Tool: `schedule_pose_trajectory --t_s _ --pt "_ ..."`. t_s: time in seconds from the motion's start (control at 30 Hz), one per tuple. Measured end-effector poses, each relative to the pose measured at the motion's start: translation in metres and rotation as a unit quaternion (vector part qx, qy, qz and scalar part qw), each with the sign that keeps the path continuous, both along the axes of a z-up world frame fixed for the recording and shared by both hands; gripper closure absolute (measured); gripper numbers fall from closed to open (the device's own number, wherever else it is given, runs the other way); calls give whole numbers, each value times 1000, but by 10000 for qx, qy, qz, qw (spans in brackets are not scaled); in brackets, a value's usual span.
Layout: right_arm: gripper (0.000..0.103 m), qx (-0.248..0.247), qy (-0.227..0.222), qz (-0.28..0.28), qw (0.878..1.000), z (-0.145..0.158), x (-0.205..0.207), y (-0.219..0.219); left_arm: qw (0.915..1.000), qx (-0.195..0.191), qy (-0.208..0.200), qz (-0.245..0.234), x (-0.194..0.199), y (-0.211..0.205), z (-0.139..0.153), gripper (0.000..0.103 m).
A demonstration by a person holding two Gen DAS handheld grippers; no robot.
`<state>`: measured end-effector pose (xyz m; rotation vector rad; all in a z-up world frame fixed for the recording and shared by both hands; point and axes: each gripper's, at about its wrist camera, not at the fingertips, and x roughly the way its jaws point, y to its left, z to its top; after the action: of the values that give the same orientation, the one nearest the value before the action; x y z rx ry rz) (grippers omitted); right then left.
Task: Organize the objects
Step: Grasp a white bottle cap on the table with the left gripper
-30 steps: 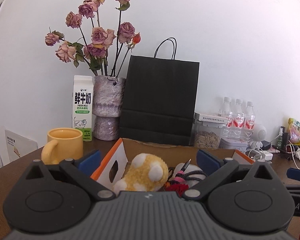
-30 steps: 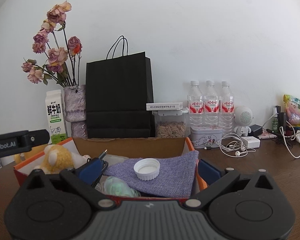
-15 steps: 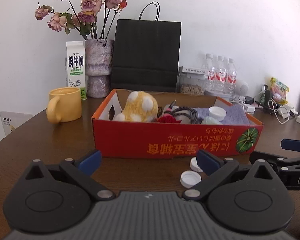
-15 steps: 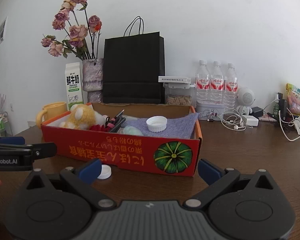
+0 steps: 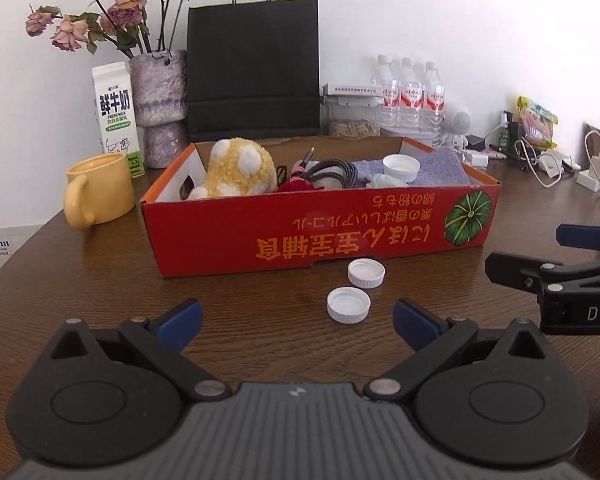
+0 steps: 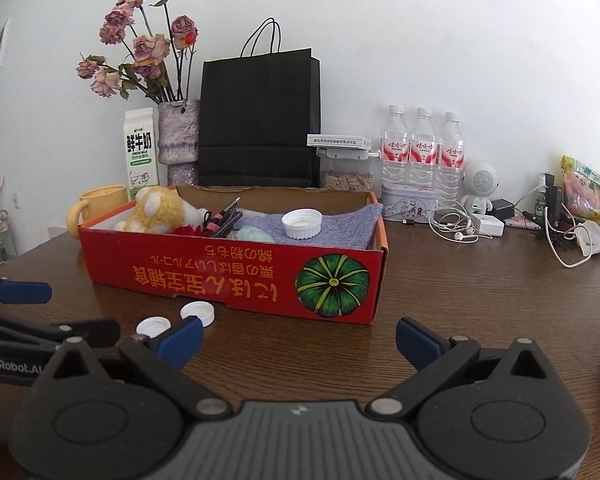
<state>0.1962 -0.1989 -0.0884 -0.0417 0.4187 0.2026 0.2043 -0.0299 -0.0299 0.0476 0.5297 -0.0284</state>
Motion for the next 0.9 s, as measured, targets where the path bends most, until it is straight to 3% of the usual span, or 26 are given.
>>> schedule_pose_trajectory --t_s 0.2,0.33,0.37,0.4,0.47,0.53,0.63,0.77,0.9 --pt "0 41 44 -148 9999 -1 3 -4 9969 50 790 40 40 -19 -15 0" --pt "0 18 48 -144 9999 -2 4 -2 9966 -39 805 148 45 -18 -17 1" --pt "0 19 52 -145 9999 -2 4 -2 9970 -79 765 120 43 -17 -16 11" --pt "0 20 56 -147 9999 -2 4 -2 9976 -84 675 116 40 -16 -15 36" --pt "0 20 70 -151 9999 -2 5 -3 9985 -106 531 18 35 -16 -12 73" --pt "0 21 94 -156 9998 -3 6 -3 9986 -197 485 -106 31 -16 -10 74" --pt "0 16 130 -151 9998 -3 6 -2 9996 -270 -21 -14 22 -12 0 74" --pt "0 -19 216 -139 9997 -4 9 -1 9971 -450 -471 397 18 10 11 74" --pt "0 -24 401 -99 9991 -7 14 0 9933 -579 -574 817 19 46 15 74"
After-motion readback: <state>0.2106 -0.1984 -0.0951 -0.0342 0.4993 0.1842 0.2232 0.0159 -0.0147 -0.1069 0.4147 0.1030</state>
